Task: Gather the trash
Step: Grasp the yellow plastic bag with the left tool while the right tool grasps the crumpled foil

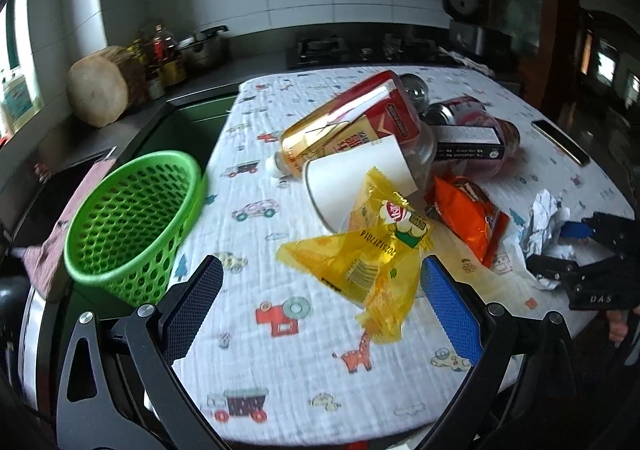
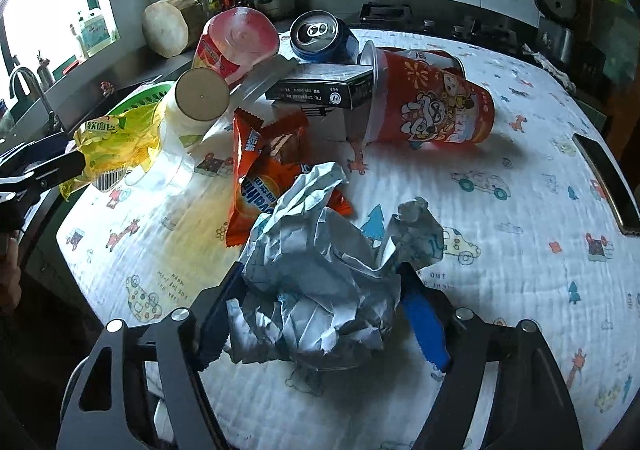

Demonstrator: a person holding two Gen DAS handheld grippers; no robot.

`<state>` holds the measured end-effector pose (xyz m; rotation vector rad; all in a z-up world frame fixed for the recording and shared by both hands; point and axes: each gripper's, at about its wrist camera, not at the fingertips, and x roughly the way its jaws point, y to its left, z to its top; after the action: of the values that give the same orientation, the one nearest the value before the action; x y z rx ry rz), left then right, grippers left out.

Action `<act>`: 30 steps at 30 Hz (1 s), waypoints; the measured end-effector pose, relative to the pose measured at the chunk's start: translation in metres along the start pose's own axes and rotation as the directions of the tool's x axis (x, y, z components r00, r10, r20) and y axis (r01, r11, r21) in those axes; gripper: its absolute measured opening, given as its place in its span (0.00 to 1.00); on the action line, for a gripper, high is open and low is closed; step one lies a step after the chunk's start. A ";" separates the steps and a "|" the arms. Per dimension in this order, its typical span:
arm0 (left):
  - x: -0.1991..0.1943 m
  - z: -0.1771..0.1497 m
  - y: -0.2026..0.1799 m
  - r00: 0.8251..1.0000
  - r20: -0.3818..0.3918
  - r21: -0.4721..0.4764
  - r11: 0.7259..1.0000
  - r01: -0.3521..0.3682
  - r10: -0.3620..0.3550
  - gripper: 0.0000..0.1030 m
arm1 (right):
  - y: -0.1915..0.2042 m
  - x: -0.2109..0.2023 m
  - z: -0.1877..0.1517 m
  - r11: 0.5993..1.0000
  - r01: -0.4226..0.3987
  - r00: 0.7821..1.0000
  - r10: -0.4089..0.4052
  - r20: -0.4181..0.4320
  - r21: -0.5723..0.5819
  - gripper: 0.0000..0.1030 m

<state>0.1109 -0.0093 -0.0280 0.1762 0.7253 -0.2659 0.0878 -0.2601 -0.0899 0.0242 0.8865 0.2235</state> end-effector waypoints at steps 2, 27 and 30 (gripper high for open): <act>0.004 0.001 -0.001 1.000 -0.013 0.016 1.000 0.014 -0.014 0.94 | -0.001 0.001 0.001 1.000 -0.003 1.000 0.003 -0.001 0.004 0.69; 0.019 0.003 -0.005 0.983 -0.067 0.040 0.984 0.173 -0.170 0.35 | 0.005 -0.024 0.019 0.999 -0.005 0.999 0.007 0.051 -0.054 0.62; 0.014 0.003 -0.001 0.982 -0.052 0.023 0.983 0.183 -0.181 0.33 | 0.009 -0.030 0.025 0.998 -0.015 0.998 0.020 0.060 -0.068 0.62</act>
<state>0.1229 -0.0138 -0.0353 0.1435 0.7884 -0.4476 0.0872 -0.2560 -0.0499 -0.0239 0.8184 0.2676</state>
